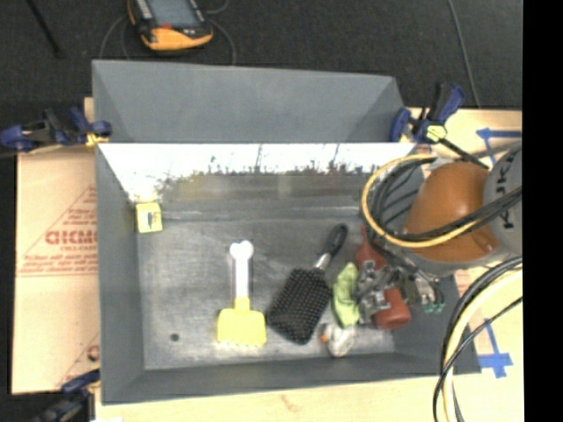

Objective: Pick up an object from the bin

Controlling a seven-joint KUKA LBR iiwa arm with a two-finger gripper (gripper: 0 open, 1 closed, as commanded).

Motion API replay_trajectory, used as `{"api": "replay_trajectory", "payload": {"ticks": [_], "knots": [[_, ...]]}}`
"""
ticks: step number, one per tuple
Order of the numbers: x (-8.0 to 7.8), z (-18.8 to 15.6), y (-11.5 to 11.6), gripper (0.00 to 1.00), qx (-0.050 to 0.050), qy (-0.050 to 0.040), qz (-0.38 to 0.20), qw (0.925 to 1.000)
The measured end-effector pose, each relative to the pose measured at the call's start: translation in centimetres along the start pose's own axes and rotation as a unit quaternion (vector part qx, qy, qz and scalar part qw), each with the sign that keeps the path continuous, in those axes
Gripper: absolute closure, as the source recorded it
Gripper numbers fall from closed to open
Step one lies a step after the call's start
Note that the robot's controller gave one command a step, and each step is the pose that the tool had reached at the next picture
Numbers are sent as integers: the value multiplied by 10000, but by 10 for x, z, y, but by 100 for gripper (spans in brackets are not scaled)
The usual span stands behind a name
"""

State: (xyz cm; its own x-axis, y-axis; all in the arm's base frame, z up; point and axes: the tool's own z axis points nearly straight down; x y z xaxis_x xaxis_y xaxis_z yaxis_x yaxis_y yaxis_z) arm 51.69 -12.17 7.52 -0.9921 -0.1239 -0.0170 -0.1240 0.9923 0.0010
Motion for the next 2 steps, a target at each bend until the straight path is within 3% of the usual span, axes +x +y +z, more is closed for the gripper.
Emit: {"api": "replay_trajectory", "payload": {"ticks": [1,2], "knots": [[-10,1,2,100,-2,65,-600,9982],[-4,-1,17,100,34,5,-1794,9838]]}}
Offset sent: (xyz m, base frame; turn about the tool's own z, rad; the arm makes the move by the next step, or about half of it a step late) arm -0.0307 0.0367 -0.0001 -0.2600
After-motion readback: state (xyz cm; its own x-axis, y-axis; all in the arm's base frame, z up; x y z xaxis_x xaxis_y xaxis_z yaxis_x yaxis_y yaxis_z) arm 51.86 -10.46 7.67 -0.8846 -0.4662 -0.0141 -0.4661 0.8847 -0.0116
